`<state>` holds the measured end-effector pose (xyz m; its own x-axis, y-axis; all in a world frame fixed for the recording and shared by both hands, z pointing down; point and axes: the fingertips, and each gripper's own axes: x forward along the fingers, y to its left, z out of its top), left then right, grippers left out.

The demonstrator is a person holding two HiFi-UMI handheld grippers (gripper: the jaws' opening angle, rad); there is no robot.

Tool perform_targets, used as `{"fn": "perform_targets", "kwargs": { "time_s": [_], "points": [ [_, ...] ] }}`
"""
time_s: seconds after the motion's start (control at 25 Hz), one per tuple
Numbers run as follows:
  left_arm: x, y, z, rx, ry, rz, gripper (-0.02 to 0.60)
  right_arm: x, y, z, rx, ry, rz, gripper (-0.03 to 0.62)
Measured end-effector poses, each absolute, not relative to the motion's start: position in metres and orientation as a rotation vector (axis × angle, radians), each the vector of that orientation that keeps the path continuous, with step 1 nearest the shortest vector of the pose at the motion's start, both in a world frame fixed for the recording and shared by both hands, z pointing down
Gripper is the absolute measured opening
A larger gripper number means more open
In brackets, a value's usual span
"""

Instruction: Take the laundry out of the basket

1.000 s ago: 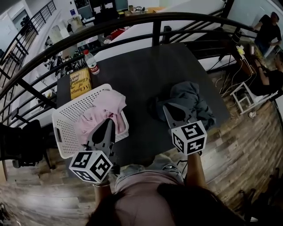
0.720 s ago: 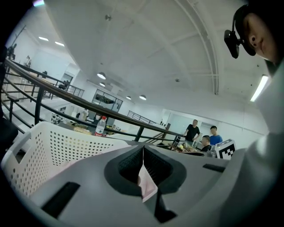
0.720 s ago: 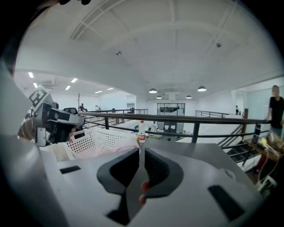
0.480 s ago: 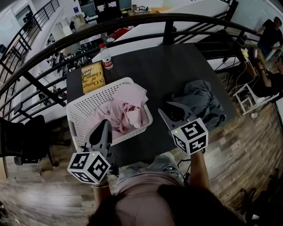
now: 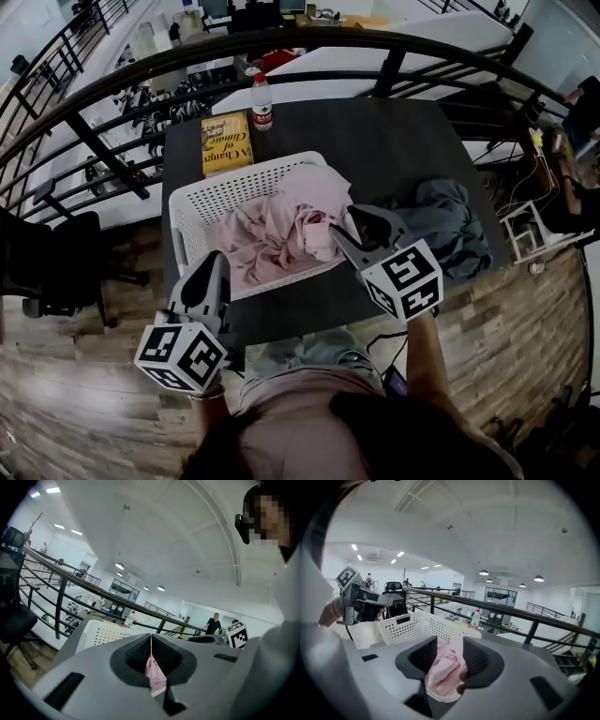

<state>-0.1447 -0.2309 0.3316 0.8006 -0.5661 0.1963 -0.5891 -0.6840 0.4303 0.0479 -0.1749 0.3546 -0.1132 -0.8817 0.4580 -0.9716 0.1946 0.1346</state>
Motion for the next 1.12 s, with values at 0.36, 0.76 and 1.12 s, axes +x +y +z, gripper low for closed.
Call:
{"fn": "perform_targets", "kwargs": {
  "time_s": [0.36,0.76,1.12],
  "points": [
    [-0.195,-0.25,0.343,2.383,-1.049,0.0,-0.002,-0.004,-0.225,0.385,1.344,-2.056,0.225,0.247],
    [-0.226,-0.273,0.356,2.26,-1.225,-0.041,-0.002,-0.027,-0.259,0.445,0.983,-1.997,0.297,0.295],
    [-0.246,-0.274,0.379,2.138,-1.34,-0.078,-0.002,-0.031,-0.286,0.491,0.777,-1.869,0.364,0.346]
  ]
}}
